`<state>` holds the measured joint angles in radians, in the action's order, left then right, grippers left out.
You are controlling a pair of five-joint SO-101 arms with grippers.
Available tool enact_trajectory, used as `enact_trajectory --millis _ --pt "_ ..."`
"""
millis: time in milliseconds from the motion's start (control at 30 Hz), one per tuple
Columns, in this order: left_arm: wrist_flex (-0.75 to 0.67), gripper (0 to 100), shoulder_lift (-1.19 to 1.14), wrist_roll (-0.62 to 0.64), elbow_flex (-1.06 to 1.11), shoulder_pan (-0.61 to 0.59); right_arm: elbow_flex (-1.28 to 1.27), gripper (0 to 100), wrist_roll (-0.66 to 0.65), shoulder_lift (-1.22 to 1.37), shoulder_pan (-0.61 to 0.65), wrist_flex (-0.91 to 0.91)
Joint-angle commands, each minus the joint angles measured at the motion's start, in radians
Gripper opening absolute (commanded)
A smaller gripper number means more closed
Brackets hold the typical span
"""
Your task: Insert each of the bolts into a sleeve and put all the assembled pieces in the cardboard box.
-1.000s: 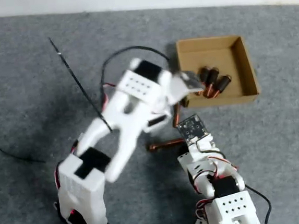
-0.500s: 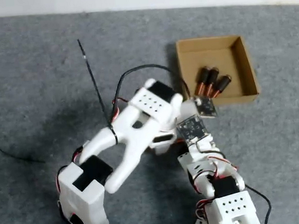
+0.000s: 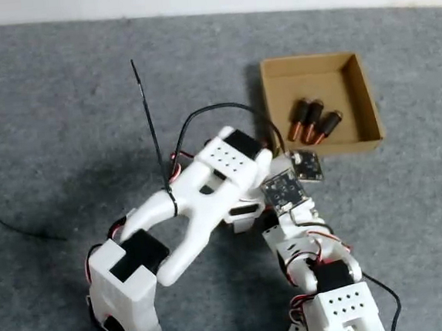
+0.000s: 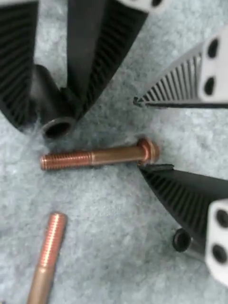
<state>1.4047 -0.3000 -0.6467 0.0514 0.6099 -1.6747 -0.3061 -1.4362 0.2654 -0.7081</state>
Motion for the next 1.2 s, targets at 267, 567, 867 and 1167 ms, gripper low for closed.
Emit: enact_trajectory --millis 267,567,867,1167 --pt "-0.043 19 0.044 -0.003 0.021 -0.008 -0.125 0.6 -0.006 -0.013 -0.225 0.036" --pt "-0.043 19 0.045 0.000 0.019 -0.013 -0.122 0.6 -0.008 -0.013 -0.337 0.039" --pt "-0.080 19 0.042 -0.003 0.028 -0.022 -0.120 0.6 -0.006 -0.013 -0.375 0.039" --pt "-0.184 19 -0.067 -0.006 0.065 -0.024 -0.120 0.6 -0.006 -0.013 -0.375 0.039"
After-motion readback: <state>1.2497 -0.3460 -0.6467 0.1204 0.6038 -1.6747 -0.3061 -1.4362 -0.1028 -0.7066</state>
